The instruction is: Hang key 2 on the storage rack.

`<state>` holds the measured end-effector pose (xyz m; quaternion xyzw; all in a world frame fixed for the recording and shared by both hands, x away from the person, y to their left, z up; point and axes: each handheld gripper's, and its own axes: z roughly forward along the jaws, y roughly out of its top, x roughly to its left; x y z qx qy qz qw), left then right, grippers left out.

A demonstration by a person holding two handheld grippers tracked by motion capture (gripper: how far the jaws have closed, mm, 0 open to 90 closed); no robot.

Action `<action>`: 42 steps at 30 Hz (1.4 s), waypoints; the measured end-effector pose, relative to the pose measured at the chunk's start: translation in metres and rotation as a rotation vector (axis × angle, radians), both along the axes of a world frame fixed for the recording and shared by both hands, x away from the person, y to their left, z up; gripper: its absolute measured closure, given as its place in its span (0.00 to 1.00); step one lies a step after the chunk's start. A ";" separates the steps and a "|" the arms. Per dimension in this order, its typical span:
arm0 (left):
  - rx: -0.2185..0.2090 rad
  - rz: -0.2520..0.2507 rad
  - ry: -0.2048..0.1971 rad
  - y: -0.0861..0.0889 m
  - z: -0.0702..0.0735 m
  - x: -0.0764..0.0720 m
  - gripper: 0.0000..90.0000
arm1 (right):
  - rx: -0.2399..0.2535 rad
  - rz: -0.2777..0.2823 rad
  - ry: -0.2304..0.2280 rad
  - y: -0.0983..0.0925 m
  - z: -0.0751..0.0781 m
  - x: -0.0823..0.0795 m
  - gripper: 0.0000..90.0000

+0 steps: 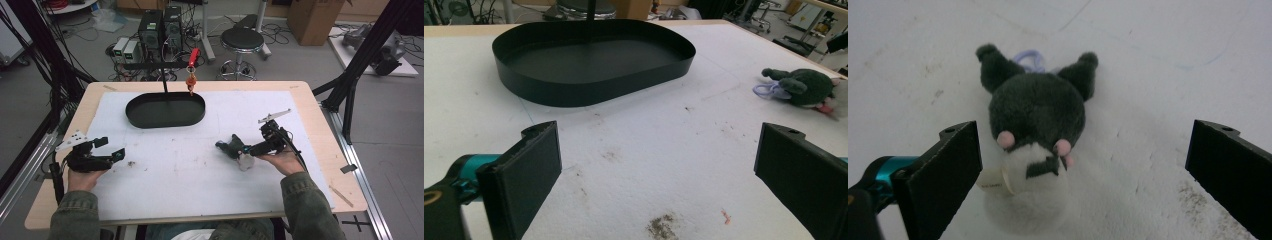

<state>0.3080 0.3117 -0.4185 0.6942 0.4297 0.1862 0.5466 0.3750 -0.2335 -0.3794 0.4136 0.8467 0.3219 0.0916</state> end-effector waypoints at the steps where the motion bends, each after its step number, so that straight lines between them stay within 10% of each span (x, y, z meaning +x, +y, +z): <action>1: -0.001 0.000 -0.001 0.000 0.000 0.000 0.06 | -0.003 0.000 0.002 0.001 -0.001 -0.001 0.01; 42: 0.003 -0.002 0.005 0.000 -0.001 0.000 0.06 | -0.084 0.036 0.069 0.019 -0.048 -0.020 0.03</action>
